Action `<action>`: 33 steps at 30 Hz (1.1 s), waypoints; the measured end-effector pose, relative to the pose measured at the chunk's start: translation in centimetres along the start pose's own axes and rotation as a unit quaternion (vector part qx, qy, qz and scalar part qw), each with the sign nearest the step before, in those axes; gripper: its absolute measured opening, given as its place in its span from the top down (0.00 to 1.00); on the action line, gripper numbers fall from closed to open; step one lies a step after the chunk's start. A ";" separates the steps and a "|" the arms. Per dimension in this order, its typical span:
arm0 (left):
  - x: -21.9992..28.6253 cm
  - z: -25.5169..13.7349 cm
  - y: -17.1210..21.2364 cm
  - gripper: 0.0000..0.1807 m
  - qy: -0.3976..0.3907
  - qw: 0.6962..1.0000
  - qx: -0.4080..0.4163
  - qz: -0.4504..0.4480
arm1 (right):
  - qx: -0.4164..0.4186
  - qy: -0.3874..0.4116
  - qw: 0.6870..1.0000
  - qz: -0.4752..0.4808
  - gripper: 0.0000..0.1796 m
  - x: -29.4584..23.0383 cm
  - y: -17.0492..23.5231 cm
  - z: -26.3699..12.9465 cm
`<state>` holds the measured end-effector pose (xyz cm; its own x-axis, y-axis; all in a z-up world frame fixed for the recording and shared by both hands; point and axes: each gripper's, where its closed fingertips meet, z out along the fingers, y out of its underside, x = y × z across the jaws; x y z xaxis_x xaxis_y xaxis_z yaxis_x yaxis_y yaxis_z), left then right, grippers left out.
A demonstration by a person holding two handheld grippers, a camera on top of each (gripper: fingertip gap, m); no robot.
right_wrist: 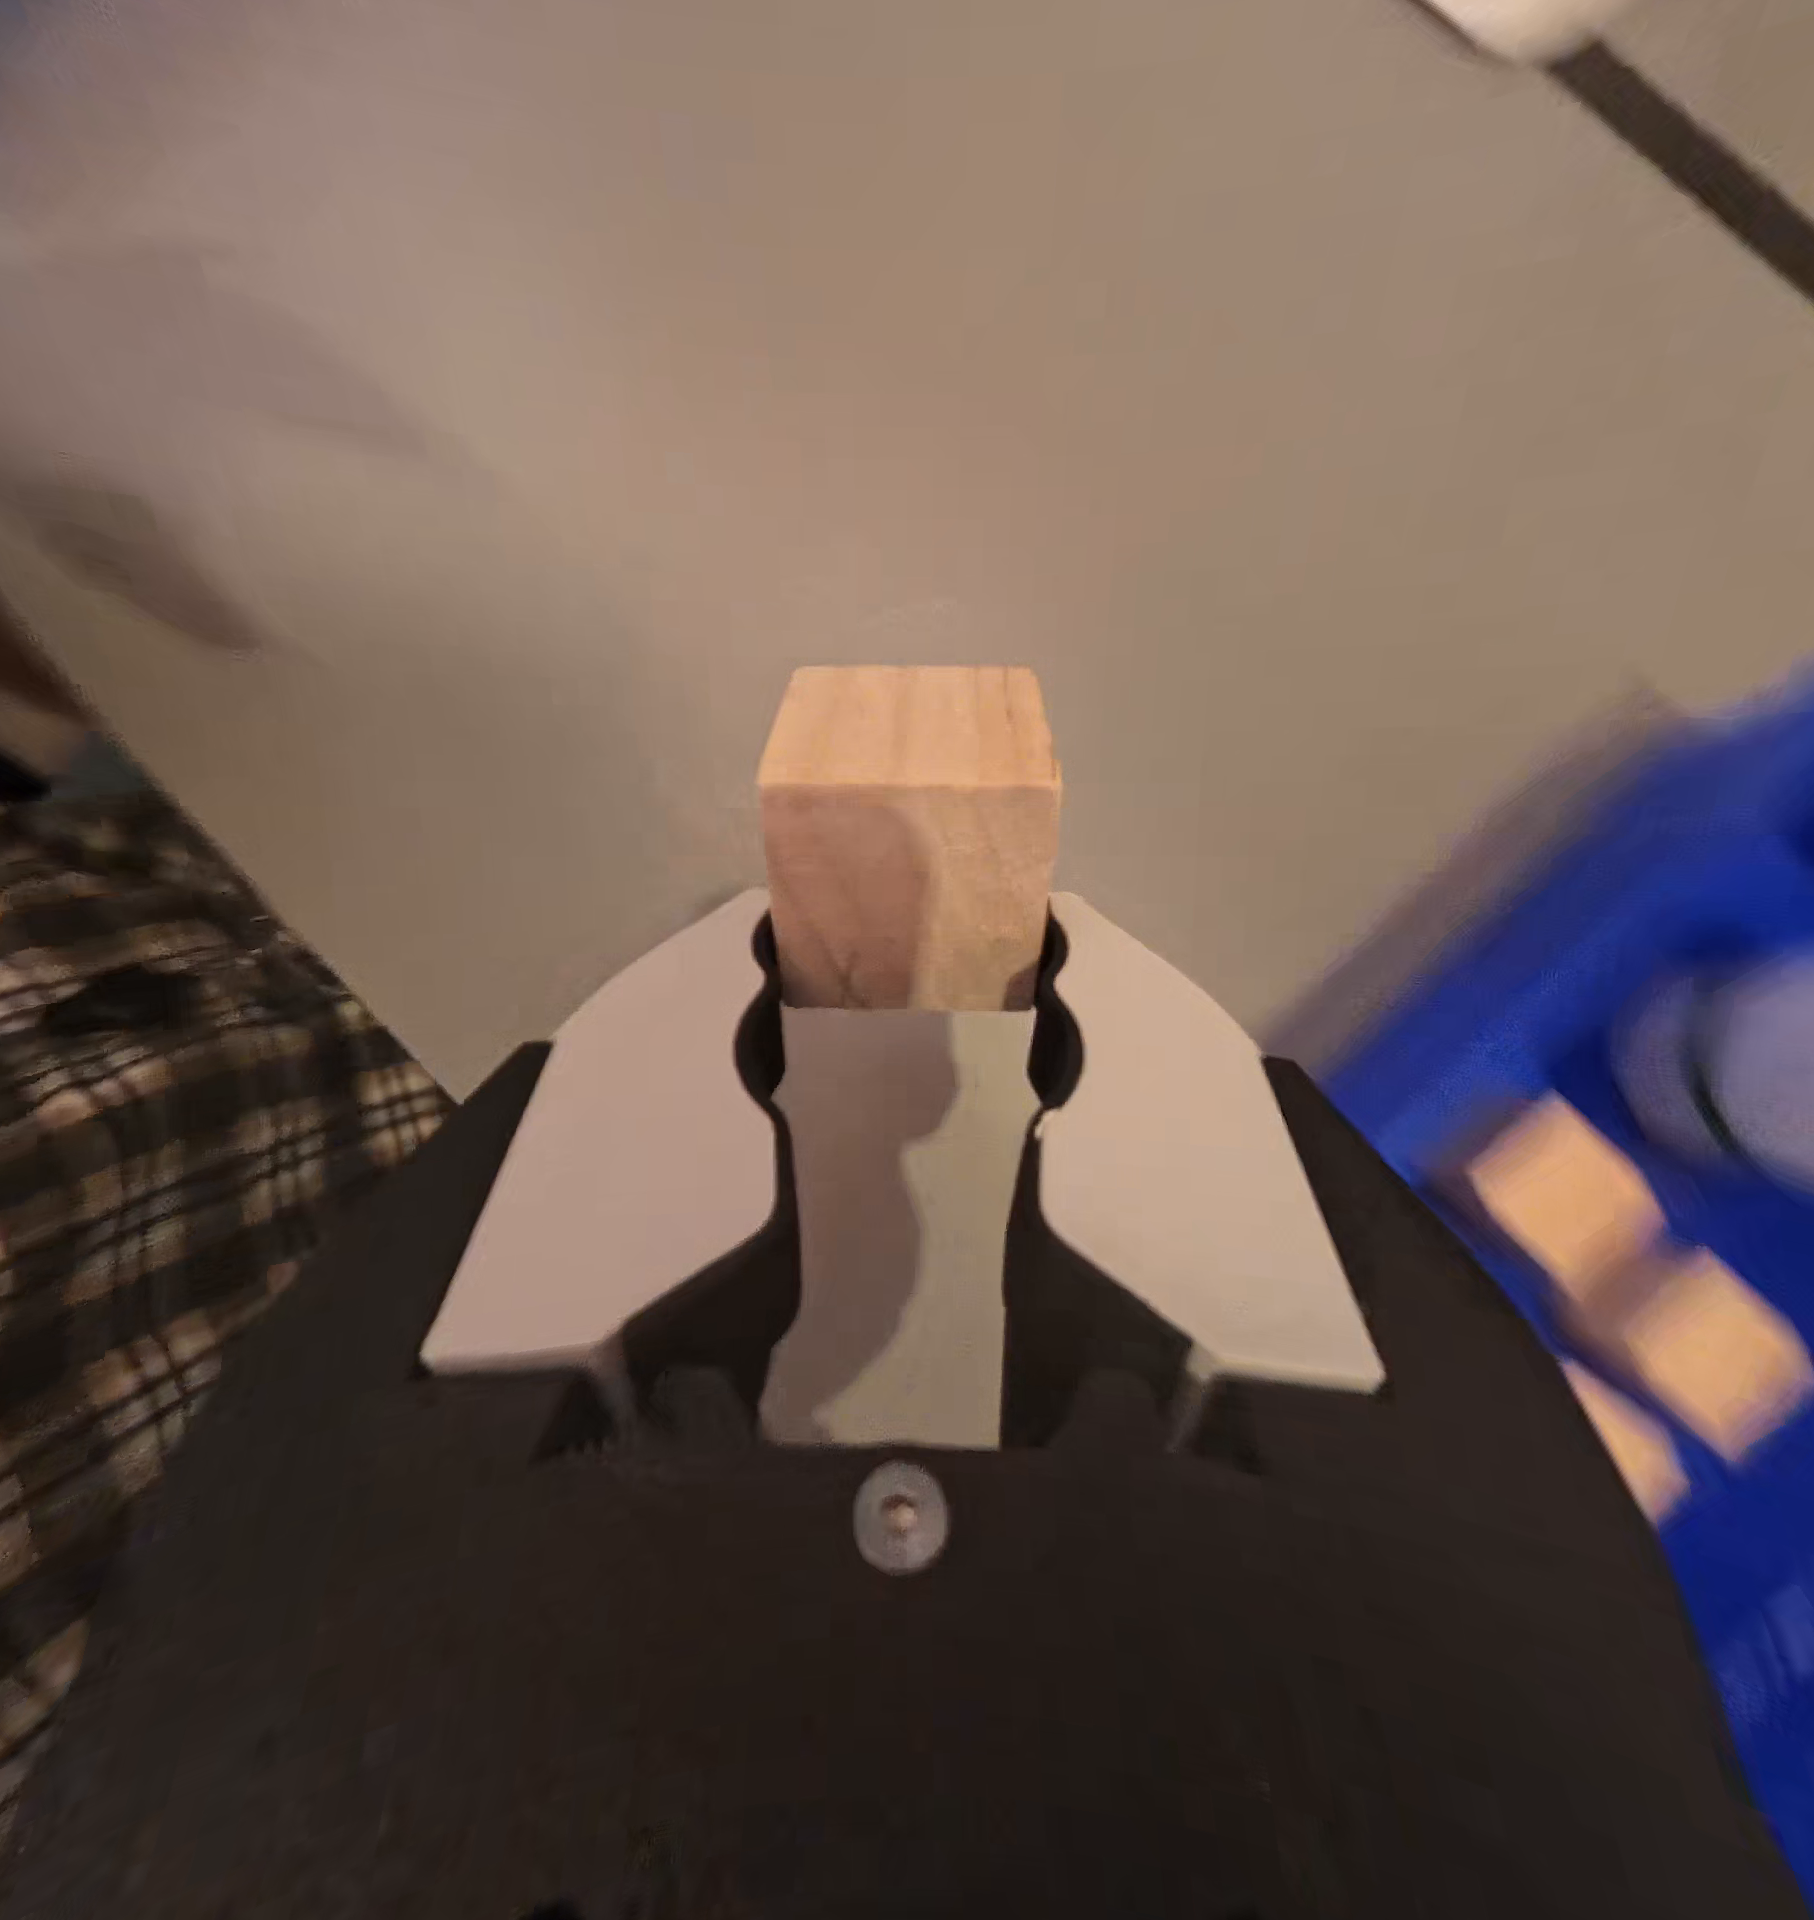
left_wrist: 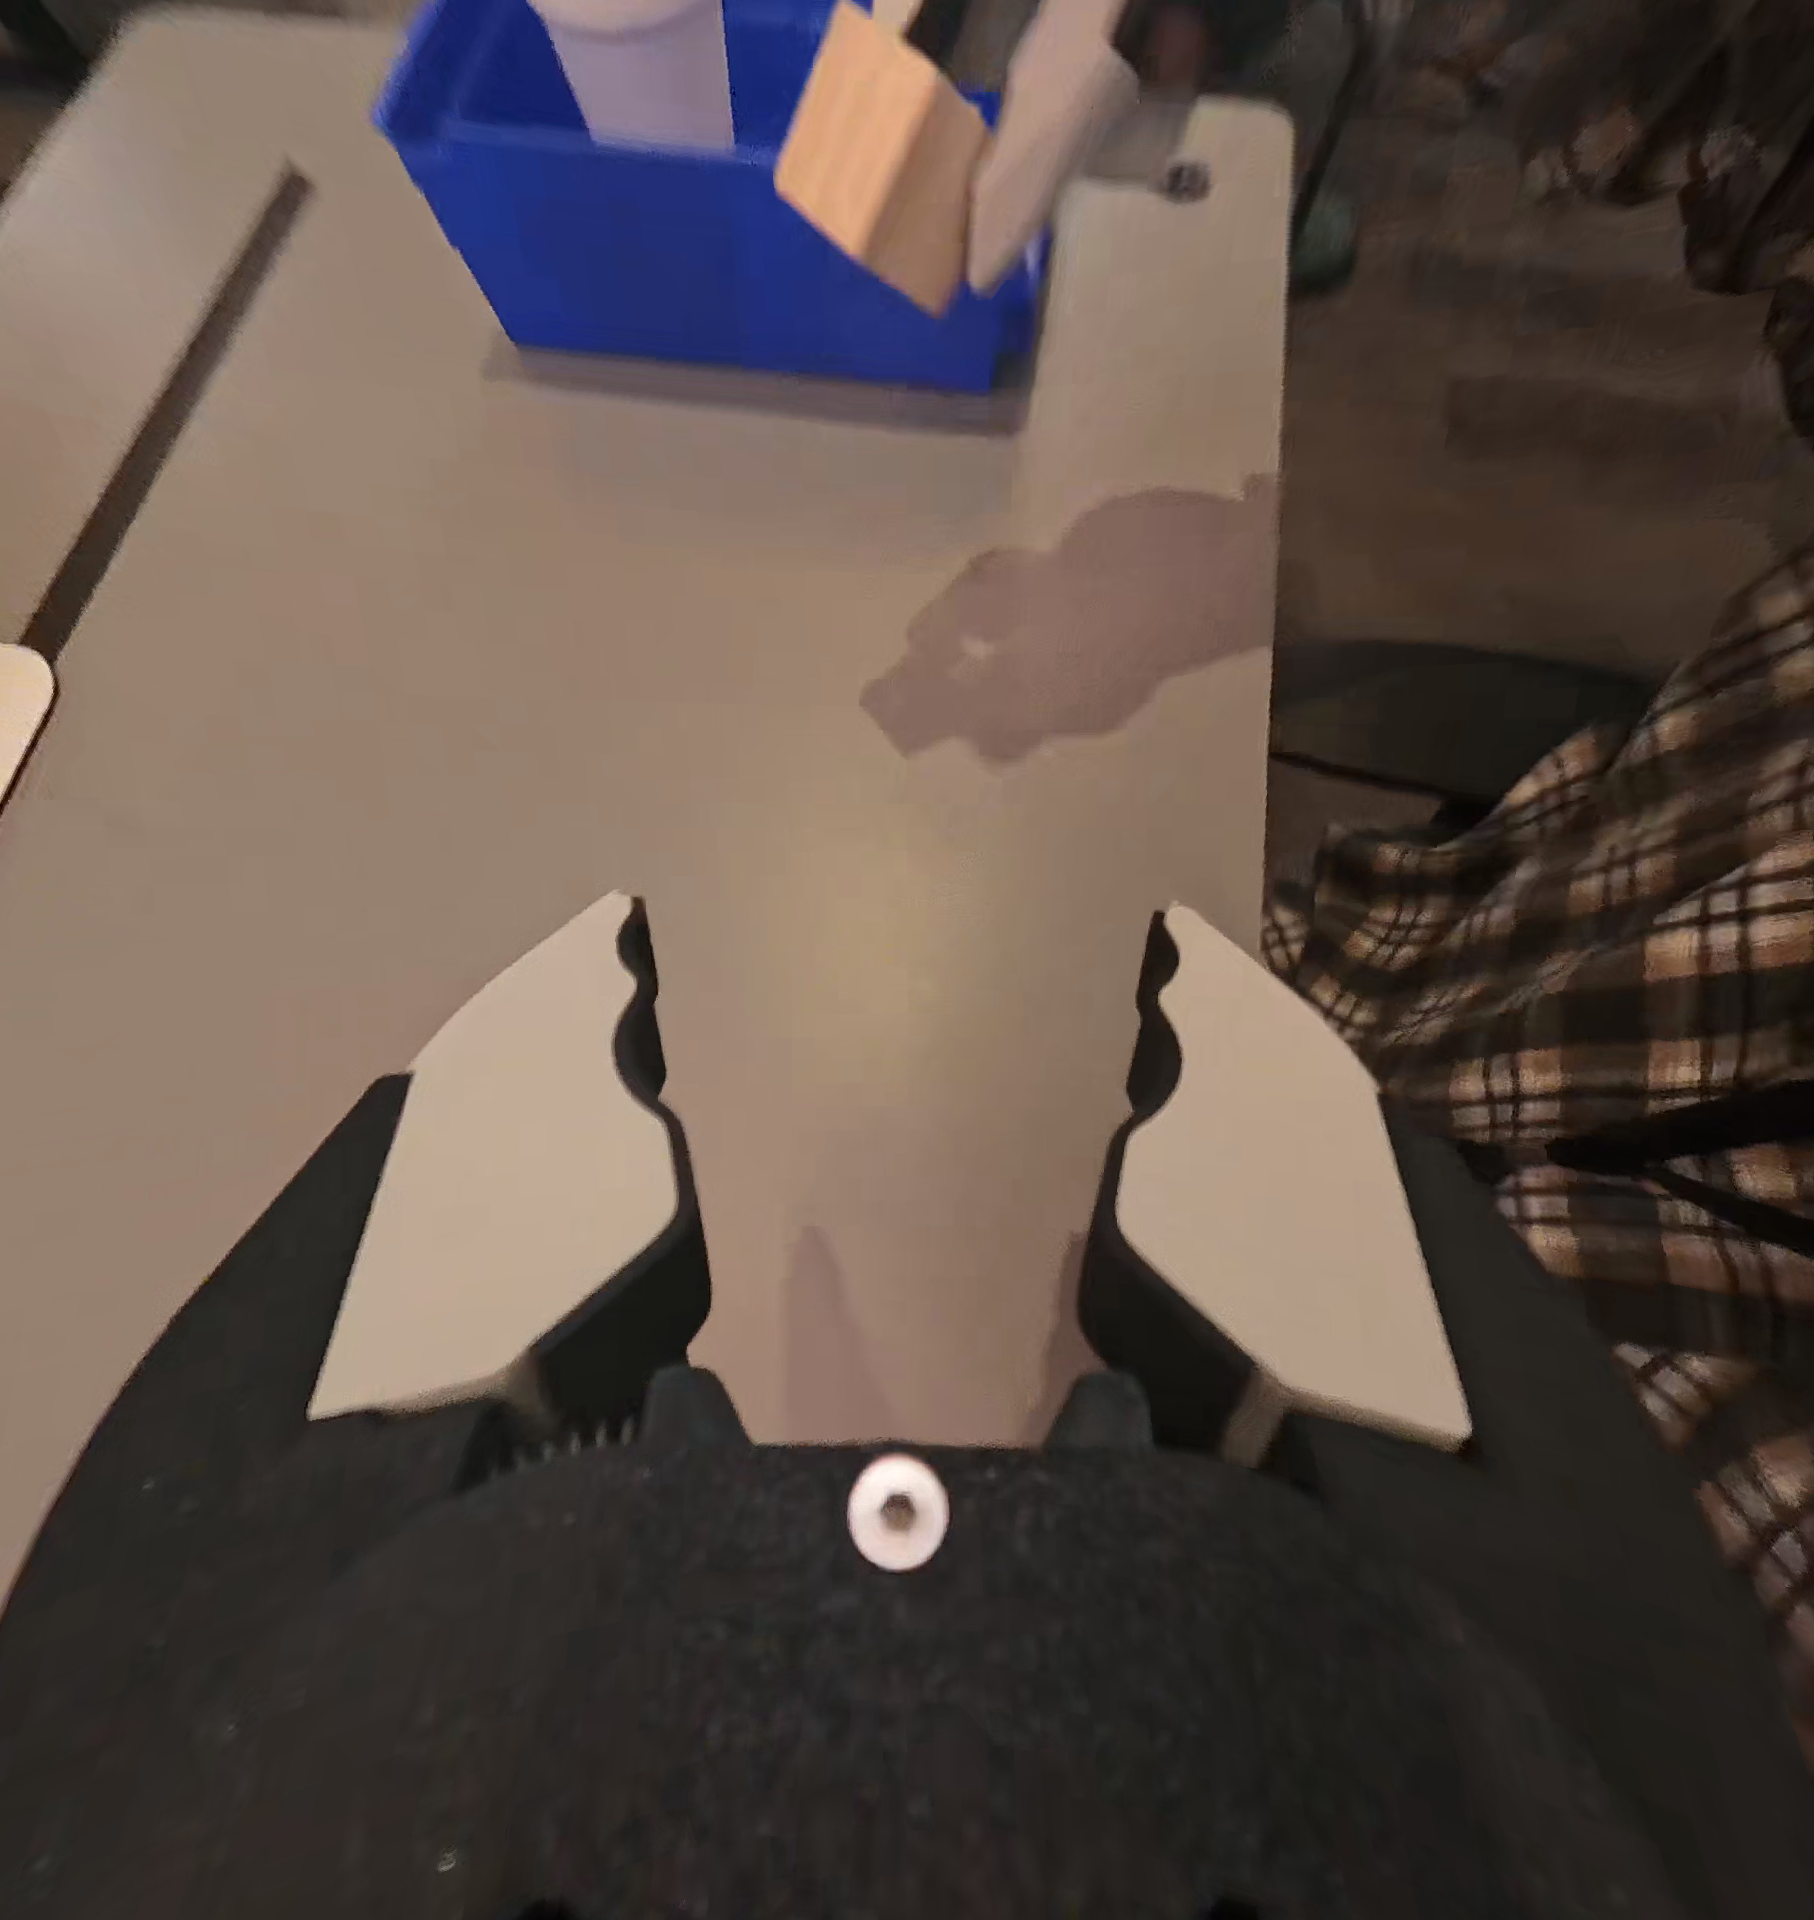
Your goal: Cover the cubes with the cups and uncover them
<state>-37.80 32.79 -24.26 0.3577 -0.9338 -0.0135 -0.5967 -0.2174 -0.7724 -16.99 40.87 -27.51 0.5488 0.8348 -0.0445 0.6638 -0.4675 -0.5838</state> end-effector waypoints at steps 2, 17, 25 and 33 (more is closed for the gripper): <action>1.1 0.1 -0.1 0.53 0.004 0.999 0.037 0.001 | -0.062 0.055 0.991 0.101 0.75 4.5 3.3 -3.2; 4.2 0.9 3.1 0.57 0.000 0.999 -0.010 0.034 | -0.275 0.092 0.896 0.337 0.75 14.0 16.7 1.1; 4.3 1.5 3.7 0.57 0.006 0.999 -0.025 0.035 | -0.306 0.099 0.882 0.343 0.75 14.8 18.1 3.1; 4.2 1.7 3.7 0.58 0.009 0.999 -0.026 0.032 | -0.320 0.114 0.876 0.343 0.75 15.3 19.1 3.9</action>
<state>-37.29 28.52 -28.30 0.3038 -0.9514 -0.0500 -0.6555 -0.1706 -0.7357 2.14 45.88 -42.54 0.9689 0.2474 -0.0010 0.2464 -0.9647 0.0934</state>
